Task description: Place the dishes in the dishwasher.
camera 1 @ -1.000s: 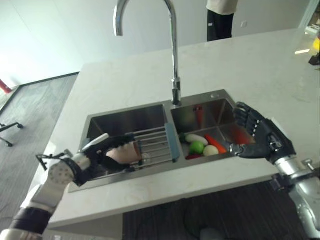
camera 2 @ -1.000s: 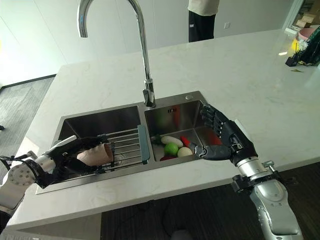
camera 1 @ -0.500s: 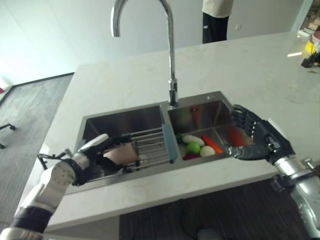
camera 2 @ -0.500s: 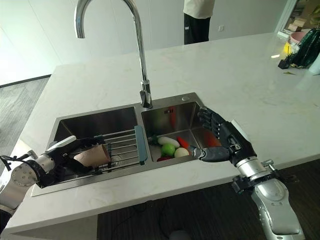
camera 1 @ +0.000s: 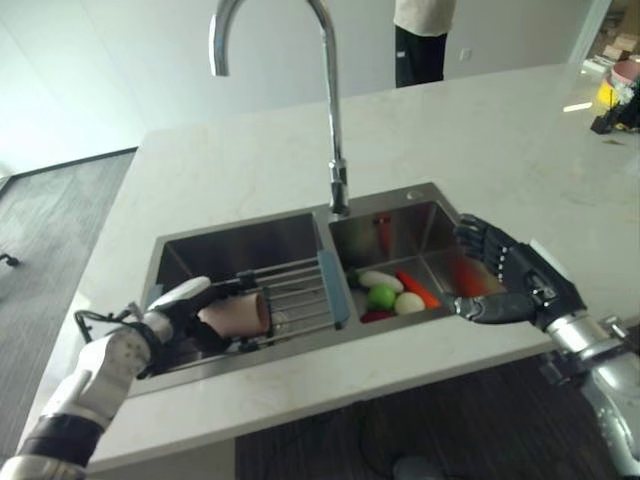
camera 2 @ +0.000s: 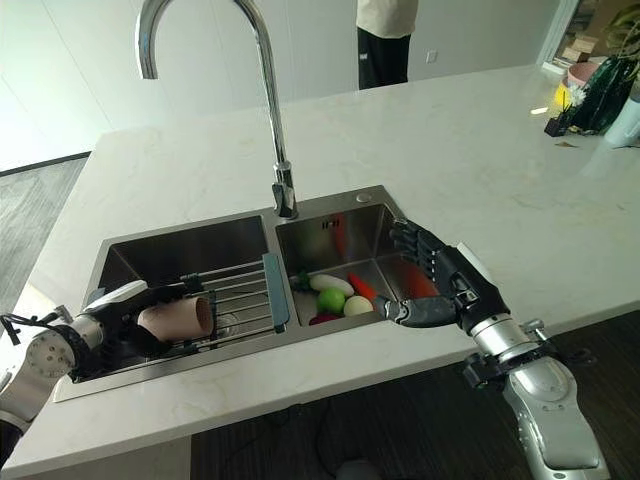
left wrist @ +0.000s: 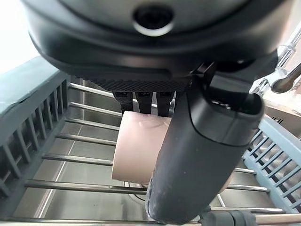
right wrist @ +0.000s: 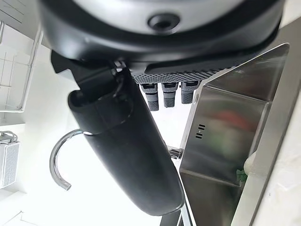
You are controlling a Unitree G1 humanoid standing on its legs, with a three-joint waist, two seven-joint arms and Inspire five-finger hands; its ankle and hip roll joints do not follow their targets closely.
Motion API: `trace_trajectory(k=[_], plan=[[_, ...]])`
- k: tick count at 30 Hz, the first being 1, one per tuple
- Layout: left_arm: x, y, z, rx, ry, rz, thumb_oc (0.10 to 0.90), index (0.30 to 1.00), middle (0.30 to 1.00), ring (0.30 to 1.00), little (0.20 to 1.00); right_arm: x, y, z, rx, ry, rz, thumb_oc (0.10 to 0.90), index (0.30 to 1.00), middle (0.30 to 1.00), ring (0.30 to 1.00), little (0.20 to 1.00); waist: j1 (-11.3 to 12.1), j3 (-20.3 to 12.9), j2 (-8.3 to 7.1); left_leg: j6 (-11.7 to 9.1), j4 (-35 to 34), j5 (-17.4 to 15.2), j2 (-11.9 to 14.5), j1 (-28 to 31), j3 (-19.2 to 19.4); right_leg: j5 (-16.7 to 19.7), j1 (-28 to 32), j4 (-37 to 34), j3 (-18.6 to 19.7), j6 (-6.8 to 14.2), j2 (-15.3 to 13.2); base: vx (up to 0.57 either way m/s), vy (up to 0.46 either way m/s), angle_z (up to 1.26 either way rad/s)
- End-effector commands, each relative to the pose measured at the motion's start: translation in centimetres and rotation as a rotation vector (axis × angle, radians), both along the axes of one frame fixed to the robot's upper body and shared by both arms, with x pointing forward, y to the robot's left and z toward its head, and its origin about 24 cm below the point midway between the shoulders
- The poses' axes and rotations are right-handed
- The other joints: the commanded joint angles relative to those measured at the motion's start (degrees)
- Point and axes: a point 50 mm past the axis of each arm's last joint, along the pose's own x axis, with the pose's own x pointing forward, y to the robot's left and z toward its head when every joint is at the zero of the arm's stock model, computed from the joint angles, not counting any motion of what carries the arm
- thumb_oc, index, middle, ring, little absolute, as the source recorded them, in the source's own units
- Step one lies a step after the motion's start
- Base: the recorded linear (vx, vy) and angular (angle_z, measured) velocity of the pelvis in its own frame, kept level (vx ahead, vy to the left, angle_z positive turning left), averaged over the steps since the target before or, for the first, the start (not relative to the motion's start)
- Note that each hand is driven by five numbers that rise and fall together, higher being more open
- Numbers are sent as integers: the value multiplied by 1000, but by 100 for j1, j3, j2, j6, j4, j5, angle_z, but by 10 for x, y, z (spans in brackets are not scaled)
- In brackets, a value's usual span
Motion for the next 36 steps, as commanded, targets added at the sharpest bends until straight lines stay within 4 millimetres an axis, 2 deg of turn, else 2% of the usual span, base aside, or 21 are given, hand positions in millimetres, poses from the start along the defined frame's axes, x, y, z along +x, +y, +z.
trace_trajectory(k=[1,11,12,13,16,20,24,25,26,28,29,30,32,33,36], plan=[[27,-2,48,38,-222,5,800,900,900,900,900,9,9,49,-65,-232,68,800,900,900,900,900,-24,-331,-9,-98,556,-754,187,-59,-291,38,242,-65,-160,436,-28,0,0,0],[25,7,26,23,-93,75,800,900,900,900,900,9,10,47,-71,-216,80,800,900,900,900,900,-88,-326,-1,-92,556,-760,205,-27,-240,47,231,-65,-111,434,-2,1,4,-4],[25,8,24,17,-80,85,778,867,867,867,867,9,10,47,-72,-215,81,800,900,900,900,900,-88,-324,3,-93,556,-760,207,-25,-237,47,231,-65,-108,435,-1,4,12,-5],[24,10,17,18,-42,104,400,300,300,300,300,9,11,45,-74,-209,85,800,900,900,900,900,-106,-323,8,-87,556,-765,209,-14,-216,49,230,-65,-101,441,2,4,9,-5],[22,10,12,30,-33,100,400,300,300,300,300,8,10,45,-74,-206,86,800,900,900,900,900,-113,-318,2,-86,556,-762,211,-11,-207,57,223,-65,-90,440,5,2,1,-3],[24,7,23,-5,-131,77,400,300,300,300,300,8,8,45,-64,-210,78,800,900,900,900,900,-106,-311,-19,-82,556,-770,202,-12,-204,59,222,-65,-89,442,0,0,0,0],[26,3,51,-58,-325,41,400,300,300,300,300,5,6,44,-55,-214,65,800,900,900,900,900,-80,-297,-48,-83,556,-769,191,-17,-221,66,226,-65,-89,443,-9,13,-27,0],[23,1,66,-98,-439,31,400,300,300,300,300,4,4,42,-53,-214,55,800,900,900,900,900,-53,-295,-54,-85,556,-765,187,-22,-241,66,233,-65,-100,442,-18,36,-73,0],[18,1,85,-139,-564,28,400,300,300,300,300,2,3,40,-48,-213,41,800,900,900,900,900,0,-300,-72,-88,556,-764,184,-37,-273,51,238,-65,-119,435,-23,36,-83,1],[8,1,108,-181,-738,17,400,300,300,300,300,-1,1,40,-41,-216,23,800,900,900,900,900,65,-294,-95,-97,556,-761,186,-60,-311,36,241,-65,-147,427,-38,21,-64,5],[5,1,110,-186,-761,15,400,300,300,300,300,-1,1,40,-40,-216,21,800,900,900,900,900,65,-294,-97,-98,556,-761,184,-62,-317,34,242,-65,-153,426,-41,11,-74,8],[-8,0,126,-226,-897,10,400,300,300,300,300,-4,-2,39,-32,-219,2,800,900,900,900,900,134,-289,-120,-109,556,-758,182,-87,-363,17,247,-65,-202,416,-67,9,-75,6],[-26,-2,141,-281,-1035,-14,400,300,300,300,300,-7,-4,40,-23,-225,-19,800,900,900,900,900,223,-289,-138,-119,556,-754,170,-113,-427,-6,259,-65,-258,402,-89,12,-108,14],[-49,-2,152,-326,-1182,-23,400,300,300,300,300,-12,-4,41,-6,-235,-38,800,900,900,900,900,327,-292,-155,-133,556,-742,163,-148,-506,-41,281,-65,-334,379,-110,8,-119,24],[-74,-3,160,-345,-1348,-33,400,300,300,300,300,-16,-5,44,41,-264,-56,800,900,900,900,900,460,-302,-174,-161,556,-724,161,-183,-609,-86,306,-65,-452,340,-132,3,-120,29]])
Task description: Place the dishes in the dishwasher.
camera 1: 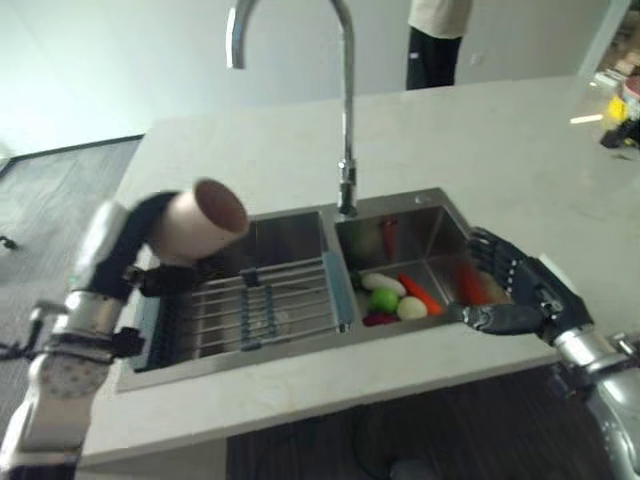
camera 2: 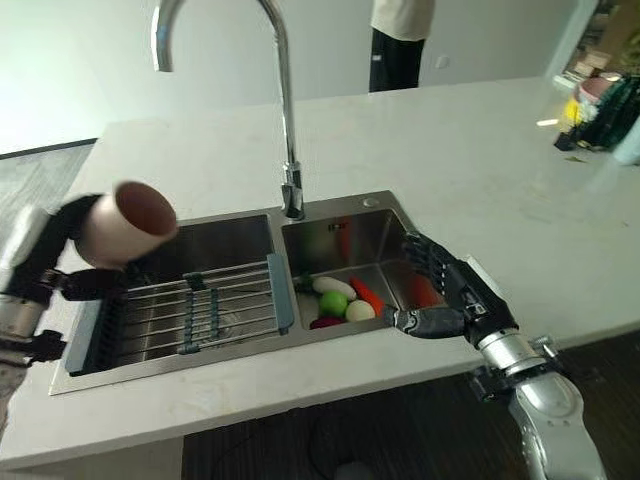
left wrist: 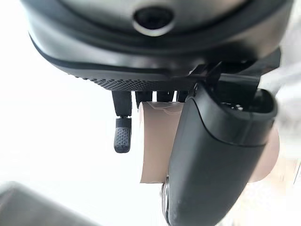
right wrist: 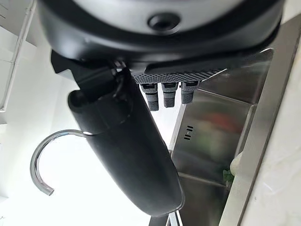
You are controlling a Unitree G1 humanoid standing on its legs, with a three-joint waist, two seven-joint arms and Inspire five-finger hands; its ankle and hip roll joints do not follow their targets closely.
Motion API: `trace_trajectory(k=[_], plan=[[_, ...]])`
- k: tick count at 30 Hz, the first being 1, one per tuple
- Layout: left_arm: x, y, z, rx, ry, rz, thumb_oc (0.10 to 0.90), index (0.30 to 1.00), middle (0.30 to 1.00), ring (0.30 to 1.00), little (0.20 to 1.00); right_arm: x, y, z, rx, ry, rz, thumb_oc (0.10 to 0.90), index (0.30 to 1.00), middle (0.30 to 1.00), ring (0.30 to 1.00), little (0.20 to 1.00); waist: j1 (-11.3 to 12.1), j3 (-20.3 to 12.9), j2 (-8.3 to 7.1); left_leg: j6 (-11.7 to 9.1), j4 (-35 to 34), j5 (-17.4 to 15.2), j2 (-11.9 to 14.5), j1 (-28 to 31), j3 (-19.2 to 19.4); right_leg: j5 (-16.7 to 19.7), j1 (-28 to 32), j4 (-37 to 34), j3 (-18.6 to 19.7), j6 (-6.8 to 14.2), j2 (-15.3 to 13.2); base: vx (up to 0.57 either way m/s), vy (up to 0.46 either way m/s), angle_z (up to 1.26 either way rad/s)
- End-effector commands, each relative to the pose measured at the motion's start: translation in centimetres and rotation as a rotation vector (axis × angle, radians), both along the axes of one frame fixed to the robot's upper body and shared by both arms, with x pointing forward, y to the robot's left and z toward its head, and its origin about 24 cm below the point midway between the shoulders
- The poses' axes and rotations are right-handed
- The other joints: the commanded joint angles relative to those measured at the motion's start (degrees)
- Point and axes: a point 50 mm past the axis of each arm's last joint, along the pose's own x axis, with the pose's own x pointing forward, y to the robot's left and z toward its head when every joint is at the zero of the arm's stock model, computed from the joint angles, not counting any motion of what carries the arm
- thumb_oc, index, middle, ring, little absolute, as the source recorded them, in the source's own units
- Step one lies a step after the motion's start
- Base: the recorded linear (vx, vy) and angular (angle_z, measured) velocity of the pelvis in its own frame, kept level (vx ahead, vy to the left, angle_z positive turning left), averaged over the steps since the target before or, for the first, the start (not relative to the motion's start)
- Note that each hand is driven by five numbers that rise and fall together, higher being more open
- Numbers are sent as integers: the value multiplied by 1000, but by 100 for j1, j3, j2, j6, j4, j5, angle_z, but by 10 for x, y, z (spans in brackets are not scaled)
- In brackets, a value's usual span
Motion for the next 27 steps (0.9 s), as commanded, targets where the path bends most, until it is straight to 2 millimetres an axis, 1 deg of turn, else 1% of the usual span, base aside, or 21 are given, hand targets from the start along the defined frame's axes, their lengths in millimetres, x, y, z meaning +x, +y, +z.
trace_trajectory(k=[1,2,3,6,8,10,12,13,14,15,16,18,19,20,21,22,23,24,25,26,27], plan=[[-16,-4,51,-44,-439,-63,400,300,300,300,300,1,11,65,33,-363,37,800,900,900,900,900,131,-305,-39,-105,553,-692,73,-169,-453,0,212,-84,-289,363,-144,11,-154,40],[-26,-5,49,-79,-485,-69,400,300,300,300,300,-1,12,67,68,-393,25,800,900,900,900,900,213,-312,-56,-124,553,-682,78,-171,-509,-19,231,-84,-355,338,-147,12,-240,34],[-39,-8,43,-181,-563,-91,400,300,300,300,300,-4,16,71,150,-455,19,800,900,900,900,900,334,-309,-75,-176,553,-646,109,-179,-594,-52,256,-84,-464,289,-149,6,-193,33],[-48,-14,34,-249,-601,-106,400,300,300,300,300,-7,22,73,197,-512,10,800,900,900,900,900,502,-269,-92,-264,553,-565,159,-196,-664,-60,288,-84,-638,235,-158,8,-148,45],[-50,-18,30,-259,-607,-99,400,300,300,300,300,-9,25,75,206,-540,16,800,900,900,900,900,575,-243,-84,-318,553,-497,179,-218,-718,-70,312,-84,-726,206,-157,11,-111,28],[-51,-23,26,-272,-590,-96,400,300,300,300,300,-12,29,78,208,-583,20,800,900,900,900,900,744,-174,-67,-425,553,-319,245,-356,-799,-92,354,-84,-883,171,-170,-71,-98,36],[-49,-26,25,-275,-577,-117,400,300,300,300,300,-11,28,81,188,-618,-7,800,900,900,900,900,871,-49,-16,-567,553,8,422,-718,-763,-123,410,-84,-1048,202,-210,-192,-26,60],[-48,-27,25,-279,-582,-126,400,300,300,300,300,-11,28,82,183,-634,-19,800,900,900,900,900,906,2,-1,-608,553,83,449,-882,-741,-114,430,-84,-1095,203,-203,-253,34,115],[-46,-27,26,-302,-594,-151,400,300,300,300,300,-9,24,84,171,-661,-51,800,900,900,900,900,882,18,-11,-599,553,167,538,-831,-494,-66,390,-84,-1283,202,-286,-323,99,115],[-45,-25,25,-334,-602,-166,400,300,300,300,300,-10,19,86,167,-689,-65,800,900,900,900,900,769,15,-66,-562,553,106,606,-582,-123,-50,378,-84,-1503,213,-437,-316,120,97],[-44,-25,25,-344,-605,-175,400,300,300,300,300,-10,17,87,164,-699,-72,800,900,900,900,900,722,17,-96,-536,553,88,627,-456,35,-16,369,-84,-1587,215,-504,-321,144,122],[-36,-30,25,-372,-612,-216,400,300,300,300,300,-13,8,90,145,-740,-93,800,900,900,900,900,513,-14,-241,-412,553,-51,751,-7,702,207,286,-84,-2017,251,-839,-383,197,148],[-33,-32,26,-384,-613,-234,400,300,300,300,300,-14,5,91,134,-749,-103,800,900,900,900,900,431,-35,-261,-426,553,-31,888,134,987,256,285,-84,-2200,254,-933,-339,289,157],[-28,-36,27,-407,-614,-276,400,300,300,300,300,-14,1,92,114,-762,-136,800,900,900,900,900,326,-76,-256,-564,553,-33,1124,423,1246,256,332,-84,-2370,295,-1026,-241,272,170],[-25,-38,26,-420,-611,-300,400,300,300,300,300,-14,0,92,105,-768,-157,800,900,900,900,900,294,-86,-253,-637,553,-8,1222,548,1367,298,354,-84,-2501,309,-1077,-219,296,196],[-23,-39,25,-432,-608,-320,400,300,300,300,300,-13,-1,93,101,-775,-178,800,900,900,900,900,291,-75,-242,-676,553,-126,1248,613,1363,363,375,-84,-2604,350,-1138,-193,297,189],[-24,-39,24,-438,-603,-330,400,300,300,300,300,-14,-3,93,112,-780,-193,800,900,900,900,900,298,-58,-222,-675,553,-295,1232,610,1293,456,345,-84,-2657,420,-1229,-156,321,179],[-24,-39,22,-435,-595,-331,400,300,300,300,300,-14,-4,92,126,-777,-200,800,900,900,900,900,316,-52,-212,-655,553,-324,1239,575,1298,558,320,-84,-2719,467,-1325,-92,375,162],[-25,-39,21,-428,-577,-339,400,300,300,300,300,-14,-5,89,146,-773,-211,800,900,900,900,900,341,-69,-192,-661,553,-404,1238,570,1257,649,332,-84,-2803,601,-1442,-61,356,137],[-25,-39,21,-425,-565,-347,400,300,300,300,300,-14,-4,86,157,-774,-218,800,900,900,900,900,378,-60,-179,-665,553,-452,1169,542,1201,735,346,-84,-2869,721,-1546,-46,410,114],[-24,-39,20,-425,-550,-346,400,300,300,300,300,-12,-2,83,200,-764,-216,800,900,900,900,900,456,-35,-161,-653,553,-522,1012,482,1069,868,341,-84,-2900,803,-1670,-45,373,118]])
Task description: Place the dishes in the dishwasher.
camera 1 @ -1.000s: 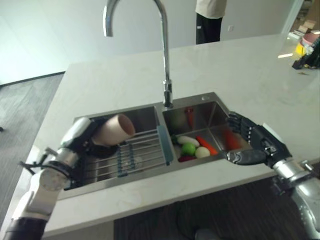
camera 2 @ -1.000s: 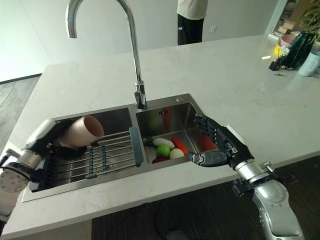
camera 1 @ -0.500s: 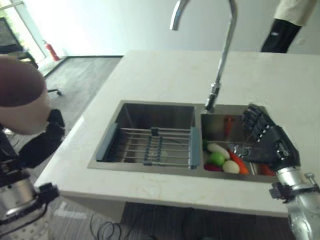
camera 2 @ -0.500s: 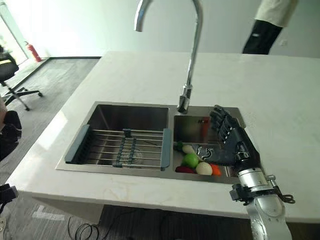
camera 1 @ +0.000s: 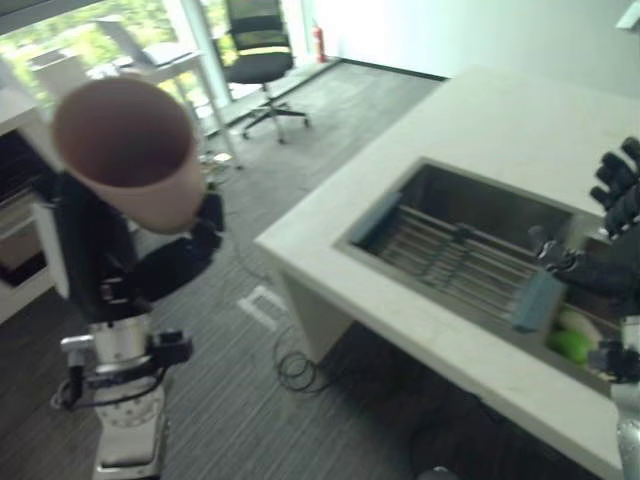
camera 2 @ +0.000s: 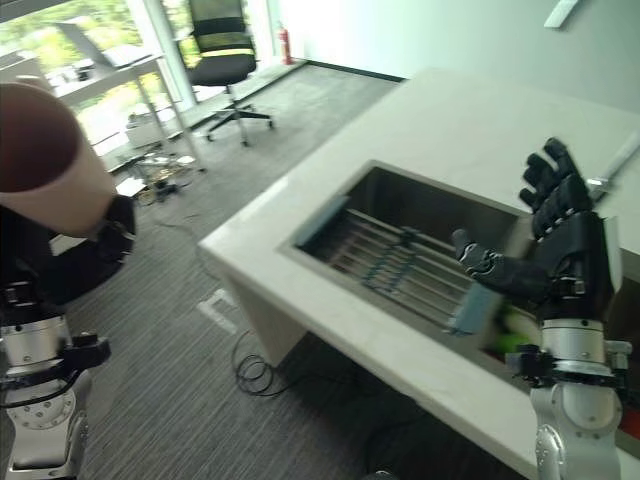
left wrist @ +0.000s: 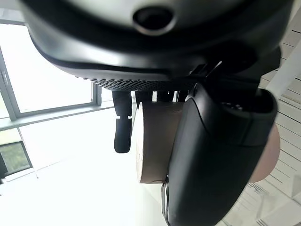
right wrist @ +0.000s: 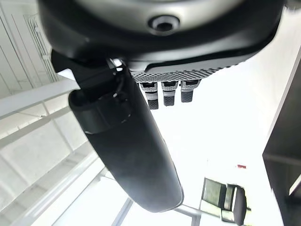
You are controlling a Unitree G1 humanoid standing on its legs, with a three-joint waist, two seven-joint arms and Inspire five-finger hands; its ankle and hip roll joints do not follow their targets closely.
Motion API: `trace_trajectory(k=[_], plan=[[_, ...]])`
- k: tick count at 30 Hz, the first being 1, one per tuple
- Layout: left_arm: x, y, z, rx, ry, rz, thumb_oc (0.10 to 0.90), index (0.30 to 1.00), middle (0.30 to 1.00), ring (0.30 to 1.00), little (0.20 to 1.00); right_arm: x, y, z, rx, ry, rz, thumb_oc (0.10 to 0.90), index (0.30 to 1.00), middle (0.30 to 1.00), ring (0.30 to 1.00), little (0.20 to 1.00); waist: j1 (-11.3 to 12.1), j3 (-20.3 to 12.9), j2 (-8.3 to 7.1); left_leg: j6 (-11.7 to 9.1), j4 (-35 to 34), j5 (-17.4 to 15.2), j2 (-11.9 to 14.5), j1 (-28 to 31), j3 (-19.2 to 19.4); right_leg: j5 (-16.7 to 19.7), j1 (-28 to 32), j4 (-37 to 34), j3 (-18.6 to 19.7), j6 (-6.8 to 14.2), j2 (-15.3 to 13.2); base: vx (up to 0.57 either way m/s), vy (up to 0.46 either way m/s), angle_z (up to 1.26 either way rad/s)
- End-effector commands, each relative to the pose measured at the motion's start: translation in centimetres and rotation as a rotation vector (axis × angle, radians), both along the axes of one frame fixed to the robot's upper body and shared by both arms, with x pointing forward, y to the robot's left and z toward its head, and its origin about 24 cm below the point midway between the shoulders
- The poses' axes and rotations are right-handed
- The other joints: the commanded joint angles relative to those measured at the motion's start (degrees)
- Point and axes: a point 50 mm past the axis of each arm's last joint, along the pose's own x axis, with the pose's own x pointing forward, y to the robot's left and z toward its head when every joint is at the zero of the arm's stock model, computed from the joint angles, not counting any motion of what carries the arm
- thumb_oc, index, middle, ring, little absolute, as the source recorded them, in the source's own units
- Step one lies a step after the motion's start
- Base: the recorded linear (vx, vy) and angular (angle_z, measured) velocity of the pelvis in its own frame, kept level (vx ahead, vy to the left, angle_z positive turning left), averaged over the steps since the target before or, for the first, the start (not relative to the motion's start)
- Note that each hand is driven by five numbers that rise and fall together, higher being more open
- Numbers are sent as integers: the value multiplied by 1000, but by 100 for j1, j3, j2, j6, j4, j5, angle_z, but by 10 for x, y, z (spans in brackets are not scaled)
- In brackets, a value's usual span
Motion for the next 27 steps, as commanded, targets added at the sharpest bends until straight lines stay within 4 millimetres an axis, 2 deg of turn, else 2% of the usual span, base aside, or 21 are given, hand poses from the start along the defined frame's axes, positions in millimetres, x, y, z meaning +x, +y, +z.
trace_trajectory(k=[1,2,3,4,5,6,7,9,11,12,13,15,16,19,27], plan=[[-19,18,44,42,-227,23,400,300,300,300,300,-1,13,35,16,-268,52,800,900,900,900,900,138,-214,-14,-570,-69,-337,302,361,-650,-71,-94,-661,87,788,525,-44,448,92],[-17,18,45,36,-212,12,400,300,300,300,300,1,18,31,66,-276,66,800,900,900,900,900,256,-184,-43,-517,-69,-428,67,264,-810,303,-148,-661,4,857,242,-20,420,86],[-17,17,45,40,-209,11,400,300,300,300,300,2,21,28,72,-276,72,800,900,900,900,900,301,-164,-79,-457,-69,-525,-85,225,-927,497,-160,-661,-15,894,85,-63,563,66],[-16,17,46,40,-207,11,400,300,300,300,300,3,29,23,70,-269,77,800,900,900,900,900,415,-92,-123,-316,-69,-545,-306,132,-945,790,-152,-661,-240,858,-173,13,435,91],[-16,17,47,40,-206,11,400,300,300,300,300,3,30,22,73,-266,79,800,900,900,900,900,418,-102,-114,-311,-69,-630,-348,143,-1105,739,-116,-661,-97,913,-153,-30,468,92],[-14,15,47,37,-197,2,400,300,300,300,300,4,32,21,81,-258,81,800,900,900,900,900,447,-69,-131,-205,-69,-574,-452,66,-1096,859,-108,-661,-196,838,-208,51,334,80],[-11,12,48,43,-188,-9,400,300,300,300,300,4,33,19,92,-256,83,800,900,900,900,900,392,-51,-136,-115,-69,-563,-563,9,-1269,838,-129,-661,51,804,-80,37,367,62],[-5,7,48,61,-169,-40,400,300,300,300,300,0,31,17,90,-254,76,800,900,900,900,900,205,-31,-136,77,-69,-569,-765,-138,-1757,481,-227,-661,912,691,544,124,229,111],[2,3,49,53,-148,-94,400,300,300,300,300,-3,26,18,75,-247,55,800,900,900,900,900,47,-113,-138,184,-69,-508,-910,-347,-2210,-338,-298,-661,1726,483,1360,153,186,206],[4,3,47,34,-138,-84,400,300,300,300,300,-2,25,20,66,-242,78,800,900,900,900,900,9,-181,-166,199,-69,-421,-958,-472,-2303,-579,-391,-661,1915,431,1636,180,192,202],[5,3,46,20,-134,-76,400,300,300,300,300,-2,24,22,66,-235,91,800,900,900,900,900,17,-220,-202,222,-69,-451,-1013,-507,-2342,-468,-402,-661,1998,463,1644,127,118,184],[4,4,45,6,-129,-68,400,300,300,300,300,-1,24,23,72,-229,113,800,900,900,900,900,72,-234,-186,222,-69,-423,-986,-520,-2325,-643,-344,-661,1985,444,1642,51,12,121],[3,3,43,-21,-129,-81,400,300,300,300,300,1,25,22,91,-224,124,800,900,900,900,900,182,-258,-180,231,-69,-411,-999,-535,-2372,-738,-279,-661,1938,430,1640,-5,-49,22],[2,4,41,-42,-125,-68,400,300,300,300,300,8,31,21,126,-226,141,800,900,900,900,900,359,-307,-151,216,-69,-409,-987,-530,-2406,-819,-184,-661,1824,432,1596,1,-64,20],[-3,10,42,-69,-137,-45,400,300,300,300,300,11,40,22,104,-216,151,800,900,900,900,900,474,-414,-73,177,-69,-383,-917,-521,-2452,-943,-53,-661,1691,375,1614,1,-52,15]])
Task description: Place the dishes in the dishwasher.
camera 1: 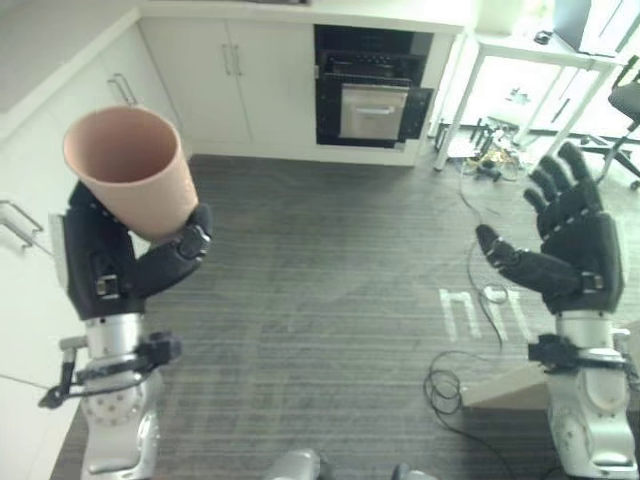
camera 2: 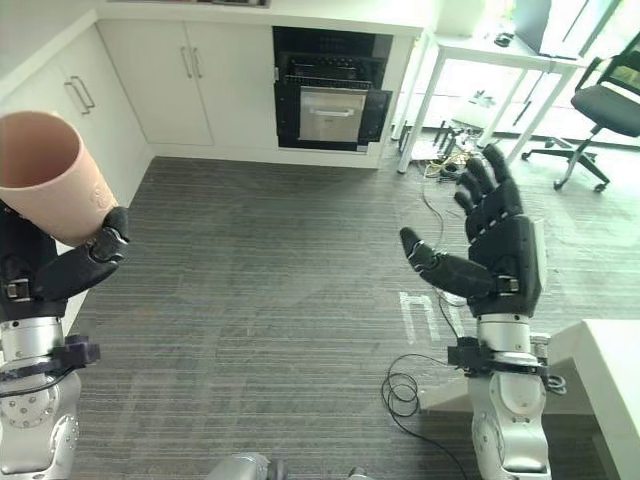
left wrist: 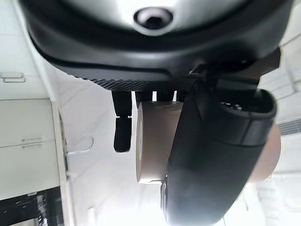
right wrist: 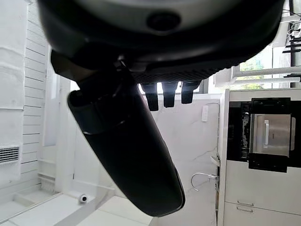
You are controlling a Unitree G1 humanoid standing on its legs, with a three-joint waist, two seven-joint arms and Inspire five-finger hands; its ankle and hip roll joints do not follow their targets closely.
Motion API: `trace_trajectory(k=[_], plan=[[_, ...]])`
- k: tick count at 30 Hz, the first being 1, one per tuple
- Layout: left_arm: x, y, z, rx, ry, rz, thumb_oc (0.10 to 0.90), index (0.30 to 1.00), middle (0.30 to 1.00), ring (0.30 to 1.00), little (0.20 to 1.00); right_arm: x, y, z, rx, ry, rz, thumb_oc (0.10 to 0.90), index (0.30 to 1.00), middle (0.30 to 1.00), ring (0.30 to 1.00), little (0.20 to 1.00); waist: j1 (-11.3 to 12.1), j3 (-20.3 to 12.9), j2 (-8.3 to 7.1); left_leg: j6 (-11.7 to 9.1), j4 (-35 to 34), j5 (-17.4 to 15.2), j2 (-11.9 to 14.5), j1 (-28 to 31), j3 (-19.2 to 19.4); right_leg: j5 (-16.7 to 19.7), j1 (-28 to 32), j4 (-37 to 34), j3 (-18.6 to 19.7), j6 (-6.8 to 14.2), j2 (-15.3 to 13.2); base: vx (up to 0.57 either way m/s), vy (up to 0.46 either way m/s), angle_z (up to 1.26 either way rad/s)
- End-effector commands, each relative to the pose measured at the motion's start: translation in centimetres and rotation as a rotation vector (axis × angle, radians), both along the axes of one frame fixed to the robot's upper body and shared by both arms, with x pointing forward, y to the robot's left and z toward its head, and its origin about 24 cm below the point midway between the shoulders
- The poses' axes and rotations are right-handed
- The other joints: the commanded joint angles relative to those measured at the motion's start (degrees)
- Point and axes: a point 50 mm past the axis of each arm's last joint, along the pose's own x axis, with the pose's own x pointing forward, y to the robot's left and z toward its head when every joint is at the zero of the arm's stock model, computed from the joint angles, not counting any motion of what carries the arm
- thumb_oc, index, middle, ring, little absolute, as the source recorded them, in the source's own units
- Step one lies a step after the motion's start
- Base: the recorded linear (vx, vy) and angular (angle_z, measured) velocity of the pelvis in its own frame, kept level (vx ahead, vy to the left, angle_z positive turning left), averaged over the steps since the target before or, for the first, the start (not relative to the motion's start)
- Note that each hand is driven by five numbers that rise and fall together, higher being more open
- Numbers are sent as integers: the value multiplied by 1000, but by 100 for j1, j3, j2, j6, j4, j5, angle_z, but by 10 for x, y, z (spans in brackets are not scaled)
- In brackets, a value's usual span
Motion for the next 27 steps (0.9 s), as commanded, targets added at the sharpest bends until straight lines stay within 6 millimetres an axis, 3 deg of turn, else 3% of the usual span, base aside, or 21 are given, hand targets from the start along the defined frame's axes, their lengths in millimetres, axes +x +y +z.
trace_trajectory(k=[1,5,6,10,11,12,13,14,16,17,18,19,22,27], plan=[[-12,-2,41,36,-245,-32,400,300,300,300,300,-10,-1,36,-69,-206,-27,800,900,900,900,900,-165,-627,156,-573,-282,-135,429,199,-220,-180,-1,131,-246,199,150,-17,-62,3],[-14,0,38,24,-234,-41,400,300,300,300,300,-11,-4,37,-93,-191,-58,800,900,900,900,900,-181,-648,172,-619,-282,-130,480,198,-209,-217,26,131,-315,194,133,-29,-50,10],[-9,-11,22,30,-186,-49,400,300,300,300,300,-18,-5,26,-238,-133,0,800,900,900,900,900,-742,-347,328,-878,-282,105,711,153,135,-389,-172,131,418,-164,1076,23,-74,8],[-8,-9,20,8,-179,-61,400,300,300,300,300,-10,-5,27,-216,-114,20,800,900,900,900,900,-643,-370,283,-925,-282,194,605,302,86,-447,-85,131,422,-252,1119,62,-75,3],[-10,-9,19,8,-177,-59,400,300,300,300,300,-11,-5,28,-228,-116,23,800,900,900,900,900,-613,-341,227,-941,-282,349,555,378,192,-451,-51,131,418,-288,1094,137,-122,3],[-12,-9,18,4,-175,-61,400,300,300,300,300,-12,-5,29,-236,-118,24,800,900,900,900,900,-566,-297,115,-976,-282,734,483,478,320,-440,-7,131,418,-345,1026,132,-170,-3],[-14,-8,16,-3,-169,-67,400,300,300,300,300,-14,-8,29,-246,-115,23,800,900,900,900,900,-494,-183,-82,-1018,30,1099,345,461,383,-401,52,131,455,-425,891,105,-169,-7],[-15,-7,15,-8,-165,-70,400,300,300,300,300,-14,-9,29,-251,-114,21,800,900,900,900,900,-455,-84,-141,-1034,412,1207,324,271,359,-382,95,131,466,-472,868,90,-119,-15],[-15,-5,12,-14,-148,-67,400,300,300,300,300,-13,-9,25,-255,-102,26,800,900,900,900,900,-447,17,-92,-1005,141,1266,481,40,479,-411,179,131,515,-469,979,167,52,12],[-14,-5,10,-8,-132,-64,400,300,300,300,300,-12,-7,25,-250,-98,37,800,900,900,900,900,-448,53,32,-987,-282,1113,729,-109,621,-507,269,131,539,-388,1083,298,241,30],[-15,-5,9,0,-122,-58,400,300,300,300,300,-12,-6,25,-249,-99,47,800,900,900,900,900,-442,62,209,-1022,-282,853,1006,-478,558,-591,341,131,565,-323,1219,350,294,37],[-16,-5,7,5,-113,-50,400,300,300,300,300,-14,-4,25,-256,-102,56,800,900,900,900,900,-427,49,308,-1079,-282,875,1089,-689,445,-622,365,131,612,-295,1290,365,273,31],[-22,1,3,-7,-107,-25,400,300,300,300,300,-19,-5,30,-280,-114,76,800,900,900,900,900,-289,2,420,-1167,-282,1232,989,-1306,-49,-828,657,131,903,-366,1537,368,222,-6],[-13,-3,11,16,-131,-4,400,300,300,300,300,-12,-3,37,-261,-136,108,800,900,900,900,900,-249,-178,408,-903,-282,953,811,-1039,45,-954,1088,131,992,-166,1226,335,257,-61]])
